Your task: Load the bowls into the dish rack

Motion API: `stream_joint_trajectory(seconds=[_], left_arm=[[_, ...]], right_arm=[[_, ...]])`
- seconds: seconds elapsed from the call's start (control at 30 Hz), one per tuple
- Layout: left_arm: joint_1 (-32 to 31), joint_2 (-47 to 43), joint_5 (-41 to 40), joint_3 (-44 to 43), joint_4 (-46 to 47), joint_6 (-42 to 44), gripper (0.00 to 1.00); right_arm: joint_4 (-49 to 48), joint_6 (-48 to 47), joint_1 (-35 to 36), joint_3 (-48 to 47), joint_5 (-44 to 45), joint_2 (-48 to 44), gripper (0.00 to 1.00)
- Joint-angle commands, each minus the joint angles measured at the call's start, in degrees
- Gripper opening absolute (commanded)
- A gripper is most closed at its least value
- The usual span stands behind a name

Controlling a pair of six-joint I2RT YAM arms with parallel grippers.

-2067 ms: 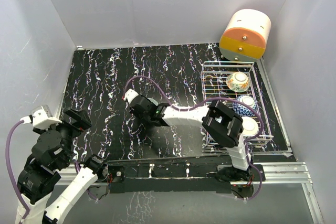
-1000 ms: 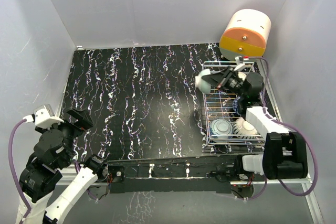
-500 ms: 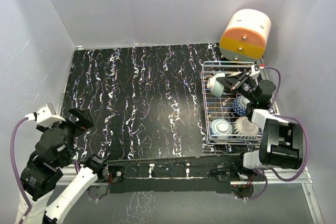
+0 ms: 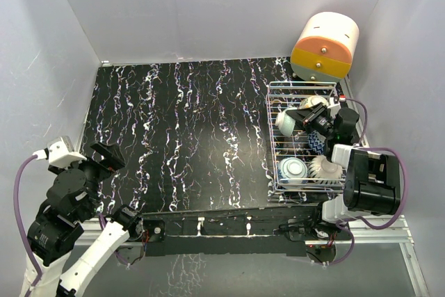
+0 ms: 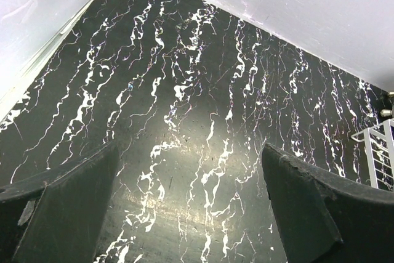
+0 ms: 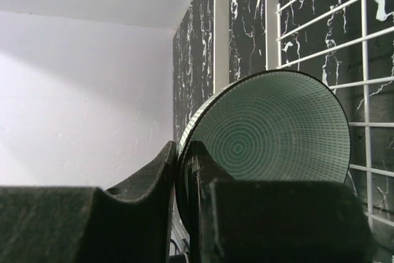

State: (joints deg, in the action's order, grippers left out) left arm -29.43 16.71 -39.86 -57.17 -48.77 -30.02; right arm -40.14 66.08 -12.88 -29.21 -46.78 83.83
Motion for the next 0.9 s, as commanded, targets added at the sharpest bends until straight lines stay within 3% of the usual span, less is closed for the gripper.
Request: stream_joint_trajectory(seconds=[0.0, 0.23, 0.37, 0.63, 0.73, 0.87], left_arm=[[-0.19, 1.13, -0.06, 0.08, 1.12, 0.67, 0.97], [-0.17, 1.62, 0.43, 0.04, 1.9, 0.91, 0.97], [-0.18, 2.39, 0.82, 0.1, 2.56, 1.1, 0.97], [-0.19, 3.28, 1.7, 0.56, 3.74, 1.19, 0.97], [-0.18, 3.54, 1.83, 0.7, 4.22, 1.19, 0.97], [-0.16, 4.08, 2.09, 0.65, 4.94, 1.28, 0.97]], right_arm=[[5.35, -4.56, -0.29, -3.57, 2.85, -1.55, 0.1], [17.13, -10.2, -0.29, -5.82, 4.97, -0.24, 0.12], [17.78, -10.0, -0.34, -4.91, 3.68, 0.51, 0.16], [-8.27, 7.33, -0.4, 0.53, -6.41, 7.11, 0.17], [-12.91, 11.81, -0.3, 0.37, -7.08, 7.67, 0.17], [-12.01, 13.47, -0.04, -1.56, -6.91, 7.32, 0.17]])
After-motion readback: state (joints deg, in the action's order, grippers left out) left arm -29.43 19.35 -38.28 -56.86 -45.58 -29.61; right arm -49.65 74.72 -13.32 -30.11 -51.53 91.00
